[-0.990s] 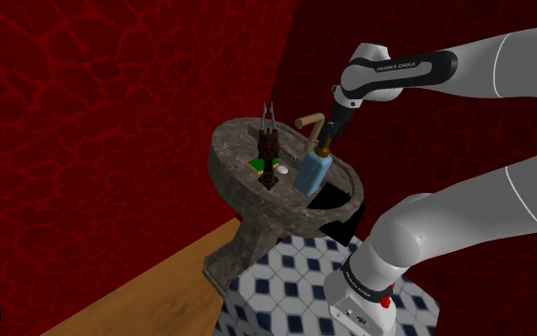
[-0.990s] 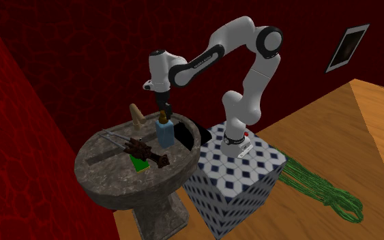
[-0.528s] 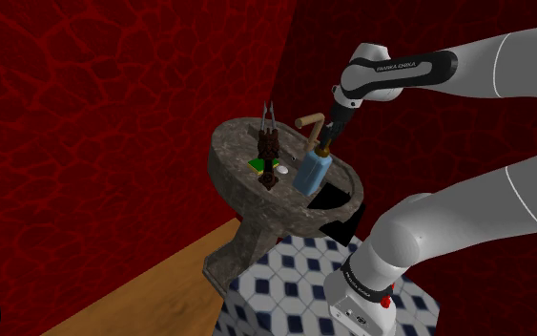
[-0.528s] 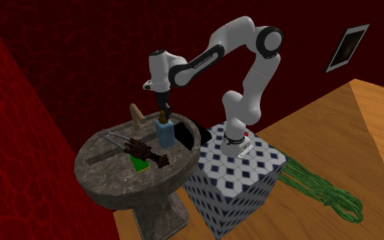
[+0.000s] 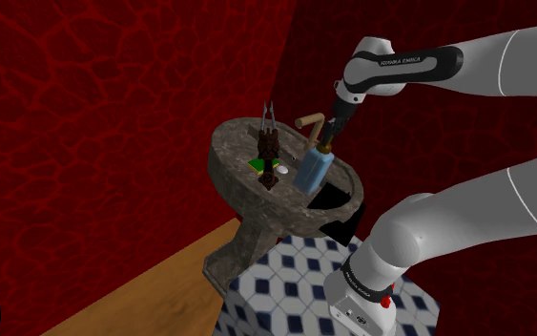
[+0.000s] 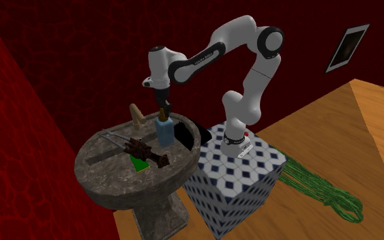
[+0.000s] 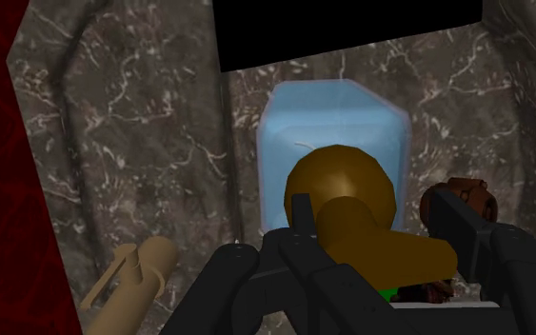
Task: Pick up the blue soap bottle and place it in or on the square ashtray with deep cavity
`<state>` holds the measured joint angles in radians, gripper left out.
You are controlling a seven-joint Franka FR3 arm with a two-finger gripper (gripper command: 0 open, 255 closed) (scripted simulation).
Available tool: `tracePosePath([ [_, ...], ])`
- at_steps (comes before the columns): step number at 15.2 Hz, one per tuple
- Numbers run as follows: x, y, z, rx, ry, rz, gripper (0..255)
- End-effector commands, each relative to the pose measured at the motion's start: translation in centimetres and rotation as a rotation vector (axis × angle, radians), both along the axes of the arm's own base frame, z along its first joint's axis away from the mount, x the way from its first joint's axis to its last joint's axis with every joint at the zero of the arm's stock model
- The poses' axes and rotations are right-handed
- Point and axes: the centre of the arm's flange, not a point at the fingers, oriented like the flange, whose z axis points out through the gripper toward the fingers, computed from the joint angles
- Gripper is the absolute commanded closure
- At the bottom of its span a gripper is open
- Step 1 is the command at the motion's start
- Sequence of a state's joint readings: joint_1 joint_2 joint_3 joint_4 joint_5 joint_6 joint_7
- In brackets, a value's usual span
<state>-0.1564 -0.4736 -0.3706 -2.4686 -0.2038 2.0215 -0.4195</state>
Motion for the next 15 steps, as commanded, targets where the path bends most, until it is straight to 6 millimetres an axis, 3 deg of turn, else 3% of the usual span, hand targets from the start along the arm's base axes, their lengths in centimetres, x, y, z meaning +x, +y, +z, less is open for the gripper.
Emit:
tracePosePath([
  [1, 0.0, 0.0, 1.0, 0.0, 0.0, 0.0, 255],
  [15, 0.0, 0.0, 8.4, 0.0, 0.0, 0.0, 255],
])
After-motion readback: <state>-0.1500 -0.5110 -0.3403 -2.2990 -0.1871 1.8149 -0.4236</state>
